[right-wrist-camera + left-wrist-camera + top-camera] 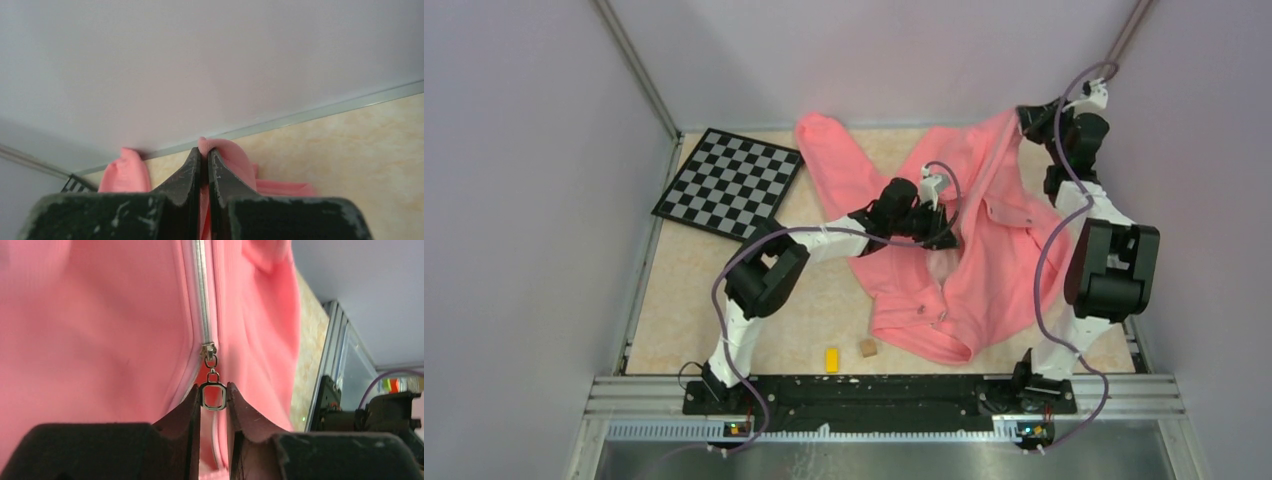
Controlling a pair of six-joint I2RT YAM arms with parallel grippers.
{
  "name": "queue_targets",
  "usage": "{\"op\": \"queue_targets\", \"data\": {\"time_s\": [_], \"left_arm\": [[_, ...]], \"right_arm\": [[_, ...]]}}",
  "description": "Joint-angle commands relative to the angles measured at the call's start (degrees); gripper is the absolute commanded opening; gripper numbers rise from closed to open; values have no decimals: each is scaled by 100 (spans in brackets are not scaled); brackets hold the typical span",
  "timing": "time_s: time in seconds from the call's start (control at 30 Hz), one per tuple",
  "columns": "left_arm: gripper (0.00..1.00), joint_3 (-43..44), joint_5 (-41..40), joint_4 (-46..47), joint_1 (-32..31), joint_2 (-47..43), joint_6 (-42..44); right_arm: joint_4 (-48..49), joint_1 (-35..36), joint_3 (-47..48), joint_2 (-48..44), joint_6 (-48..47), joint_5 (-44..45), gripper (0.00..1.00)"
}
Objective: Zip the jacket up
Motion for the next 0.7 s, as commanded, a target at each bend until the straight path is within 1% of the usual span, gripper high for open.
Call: {"op": "queue_targets", "data": {"time_s": [0.0,0.13,0.27,0.33,0.5,0.67], "left_arm": [[0,-512,351,-625,-200,-517,226],[0,-706,569,-679,-416,-543,188],[0,-703,711,-1105,-662,-514,339],[0,-854,778,-1180,-722,-550,382],[0,-1302,728,-1434,-815,-920,643],[0,-1575,856,-2105,-924,-1266,855]], "right_arm": [[375,-597,964,394,-73,597,0],[214,-730,1316,711,-357,555,0],[46,-785,1633,1086,-572,632,0],[-71,-796,1855,1317,-651,632,0],[-197,-796,2237,1801,-694,648,0],[-354,-799,2455,2036,-750,708,0]]}}
